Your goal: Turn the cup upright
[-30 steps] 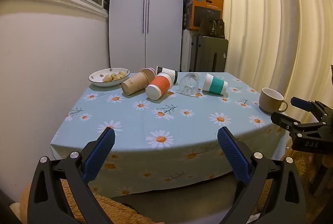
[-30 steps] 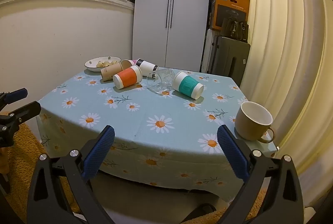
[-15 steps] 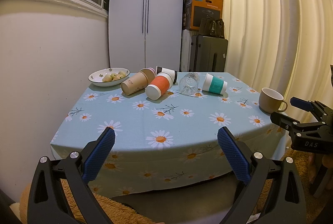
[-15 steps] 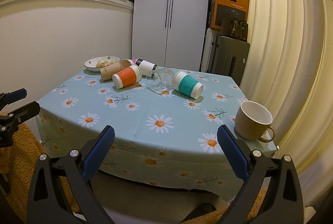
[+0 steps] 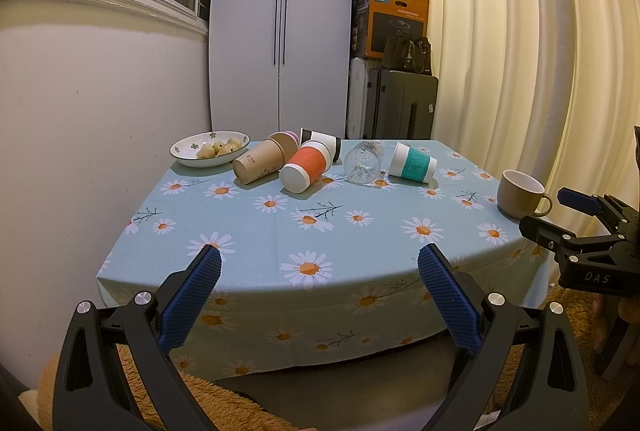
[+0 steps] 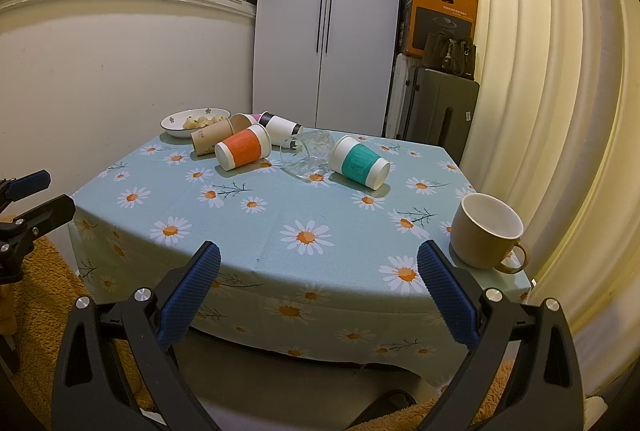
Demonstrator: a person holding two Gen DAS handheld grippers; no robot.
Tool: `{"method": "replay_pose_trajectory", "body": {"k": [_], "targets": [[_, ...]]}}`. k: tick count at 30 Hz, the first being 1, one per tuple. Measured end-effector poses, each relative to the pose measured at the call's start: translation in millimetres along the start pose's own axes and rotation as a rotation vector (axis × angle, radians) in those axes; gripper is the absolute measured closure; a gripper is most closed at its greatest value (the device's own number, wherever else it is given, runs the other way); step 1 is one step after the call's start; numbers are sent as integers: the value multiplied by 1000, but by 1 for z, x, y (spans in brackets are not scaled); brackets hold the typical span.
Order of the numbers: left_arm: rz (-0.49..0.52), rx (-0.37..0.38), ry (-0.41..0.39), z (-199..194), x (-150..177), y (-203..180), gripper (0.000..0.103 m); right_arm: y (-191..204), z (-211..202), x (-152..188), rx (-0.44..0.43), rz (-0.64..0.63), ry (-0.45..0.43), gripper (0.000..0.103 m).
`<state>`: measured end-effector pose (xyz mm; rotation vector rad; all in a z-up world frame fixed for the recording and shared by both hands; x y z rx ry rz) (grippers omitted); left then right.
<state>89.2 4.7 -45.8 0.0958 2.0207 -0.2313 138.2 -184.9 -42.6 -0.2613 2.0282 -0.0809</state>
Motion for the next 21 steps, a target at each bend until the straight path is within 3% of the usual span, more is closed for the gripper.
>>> {"method": "replay_pose_trajectory", "body": {"k": [21], "targets": [[0, 0, 0, -3, -4, 0, 7, 0, 1, 0, 0, 0, 1, 5]]}}
Point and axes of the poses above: each gripper's, at about its wrist camera, not at the fingertips, and z roughly the way its jaws point, y to its left, x to its underside, the point moved 10 cm from there along z, roughly the way its jaws point, and after that the axes turned 12 degrees about x, right-handed, at the moved point
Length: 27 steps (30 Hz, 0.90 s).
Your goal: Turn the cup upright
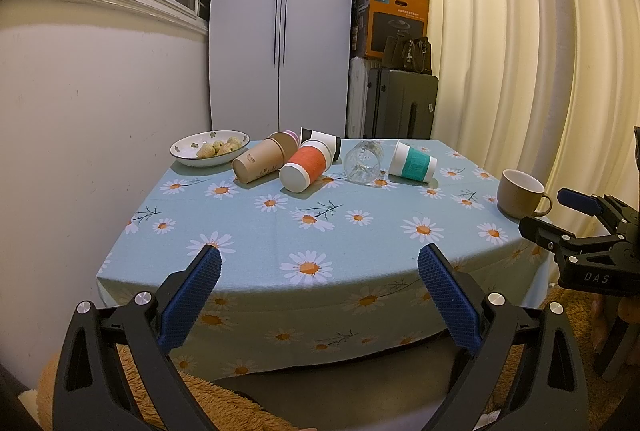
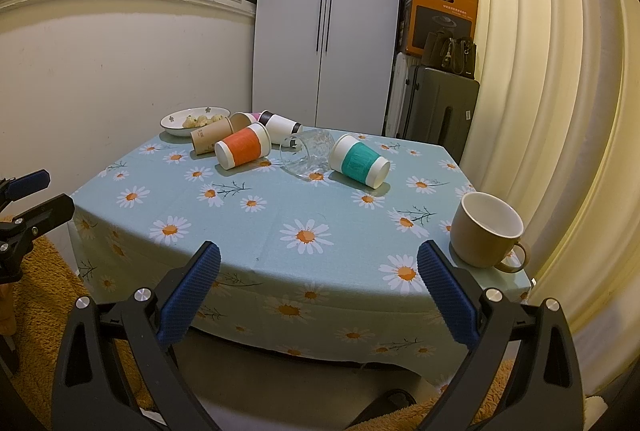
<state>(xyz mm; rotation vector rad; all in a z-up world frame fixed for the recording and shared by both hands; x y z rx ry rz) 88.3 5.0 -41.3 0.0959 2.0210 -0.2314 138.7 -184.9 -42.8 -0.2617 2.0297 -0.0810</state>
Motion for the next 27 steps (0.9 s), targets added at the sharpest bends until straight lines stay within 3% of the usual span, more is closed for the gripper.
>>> {"method": "replay_pose_trajectory", "body": {"k": [27], "targets": [[-12, 2, 5, 4, 6, -3, 7, -1, 2, 0, -1, 1, 5, 5]]}}
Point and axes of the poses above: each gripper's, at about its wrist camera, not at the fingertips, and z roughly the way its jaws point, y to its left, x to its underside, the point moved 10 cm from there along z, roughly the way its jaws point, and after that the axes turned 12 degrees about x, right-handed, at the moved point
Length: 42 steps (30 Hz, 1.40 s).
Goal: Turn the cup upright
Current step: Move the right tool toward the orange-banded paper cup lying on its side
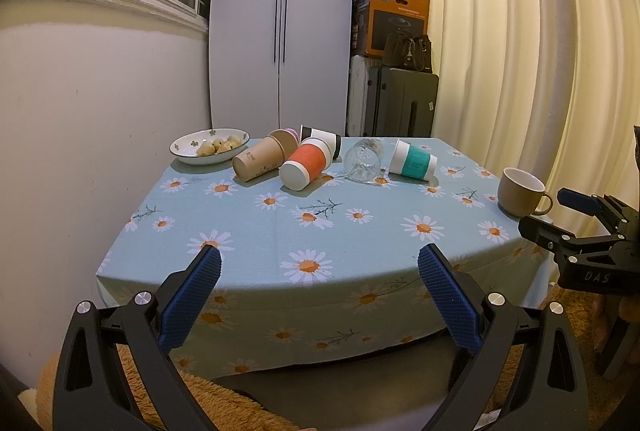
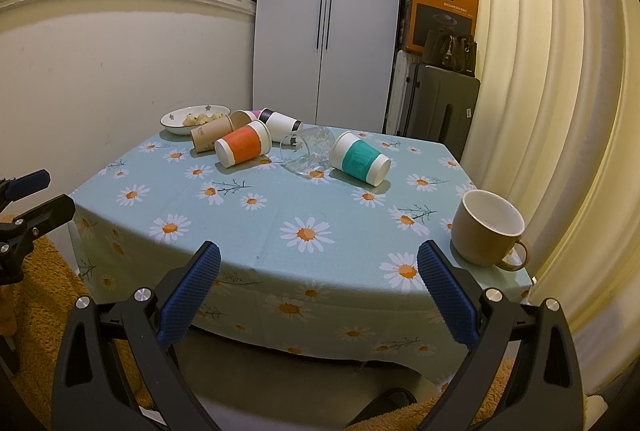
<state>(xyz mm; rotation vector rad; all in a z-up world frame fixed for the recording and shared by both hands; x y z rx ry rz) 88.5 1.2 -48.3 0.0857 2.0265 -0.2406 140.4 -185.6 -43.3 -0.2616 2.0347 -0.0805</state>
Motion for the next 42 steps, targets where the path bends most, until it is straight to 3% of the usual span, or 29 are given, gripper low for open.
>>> {"method": "replay_pose_trajectory", "body": {"k": [10, 17, 26, 33, 42], "targets": [[-16, 42, 24, 3, -2, -3, 7, 14, 4, 0, -24, -30, 22, 5], [-117, 120, 157, 37, -9, 19, 7, 15, 24, -29, -57, -27, 34, 5], [-113, 217, 303, 101, -54, 46, 7, 18, 77, -90, -128, 51, 65, 5], [-81, 252, 430, 163, -93, 61, 8, 17, 127, -122, -245, 210, 198, 5], [-43, 282, 663, 254, -95, 69, 8, 20, 189, -130, -417, 376, 450, 5]]}}
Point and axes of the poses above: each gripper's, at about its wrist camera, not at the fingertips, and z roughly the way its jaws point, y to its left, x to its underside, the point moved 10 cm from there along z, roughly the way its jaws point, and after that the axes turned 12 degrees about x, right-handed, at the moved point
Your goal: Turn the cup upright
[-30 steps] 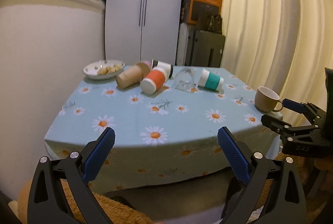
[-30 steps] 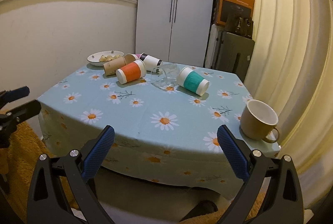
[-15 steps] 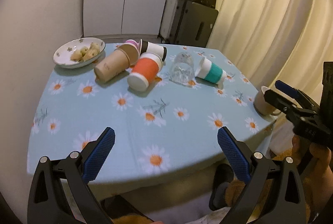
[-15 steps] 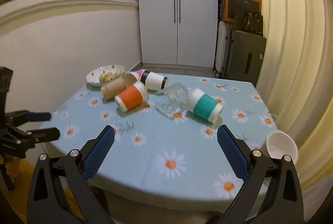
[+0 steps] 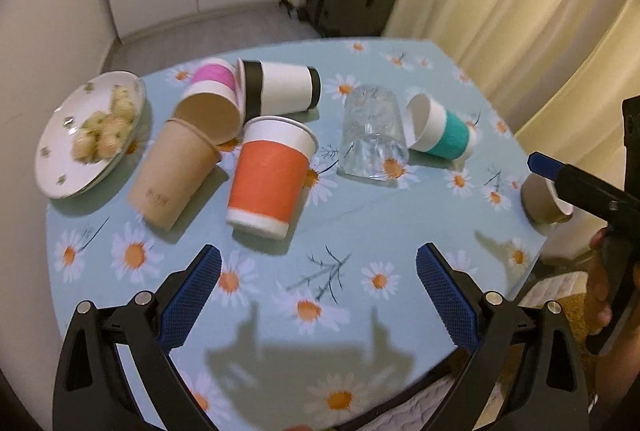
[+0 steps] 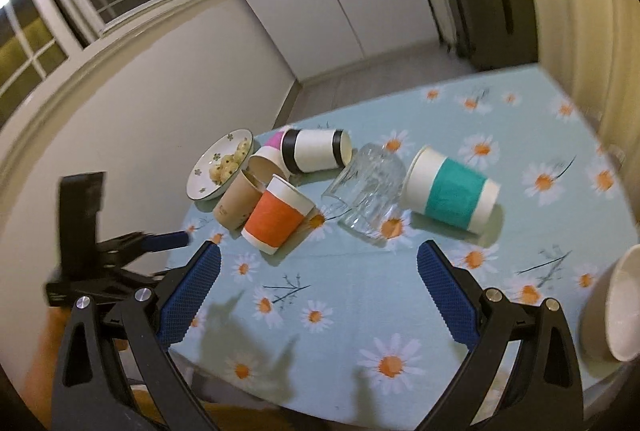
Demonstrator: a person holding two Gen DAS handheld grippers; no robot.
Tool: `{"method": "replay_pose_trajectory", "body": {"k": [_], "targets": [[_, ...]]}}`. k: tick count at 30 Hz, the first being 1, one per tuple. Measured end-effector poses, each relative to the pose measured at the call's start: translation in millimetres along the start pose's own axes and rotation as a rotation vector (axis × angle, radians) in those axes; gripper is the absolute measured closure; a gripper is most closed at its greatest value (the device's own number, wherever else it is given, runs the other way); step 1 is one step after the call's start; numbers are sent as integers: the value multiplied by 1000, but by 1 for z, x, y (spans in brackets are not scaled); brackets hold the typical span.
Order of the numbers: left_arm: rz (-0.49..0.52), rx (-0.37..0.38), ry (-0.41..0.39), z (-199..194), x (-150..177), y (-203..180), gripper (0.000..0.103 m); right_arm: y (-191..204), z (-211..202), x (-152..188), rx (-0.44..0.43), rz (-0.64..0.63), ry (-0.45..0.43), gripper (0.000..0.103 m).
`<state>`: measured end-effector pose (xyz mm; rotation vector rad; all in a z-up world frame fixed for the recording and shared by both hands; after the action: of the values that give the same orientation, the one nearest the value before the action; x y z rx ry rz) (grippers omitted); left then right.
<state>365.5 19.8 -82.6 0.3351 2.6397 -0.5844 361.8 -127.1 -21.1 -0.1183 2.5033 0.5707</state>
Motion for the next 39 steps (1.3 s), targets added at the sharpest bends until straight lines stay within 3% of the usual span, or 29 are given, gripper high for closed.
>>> {"method": "replay_pose_trajectory", "body": {"k": [5, 11, 14, 24, 31, 39], "targets": [[10, -27, 115, 37, -22, 15, 8, -8, 32, 2, -115, 95, 146, 9], [1, -67, 209, 63, -35, 34, 9, -18, 49, 8, -138, 117, 215, 11], [-3, -87, 265, 73, -32, 42, 17, -23, 51, 5, -141, 125, 222, 11], [1, -131, 321, 93, -39, 54, 18, -23, 49, -2, -159, 132, 222, 11], [29, -145, 348, 99, -36, 55, 44, -25, 52, -1, -153, 139, 233, 11], [19, -145, 327, 83, -28, 46, 44, -20, 49, 3, -165, 129, 241, 11]]}}
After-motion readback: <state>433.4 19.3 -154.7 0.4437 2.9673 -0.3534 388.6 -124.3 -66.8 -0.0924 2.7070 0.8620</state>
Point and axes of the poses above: each gripper's, at about its wrist camera, not at the fingertips, and z roughly the way its jaws point, y to its left, x to its underside, the point moved 10 cm from there along z, roughly the way its jaws point, and after that the axes turned 12 degrees about x, right-handed, at the moved point
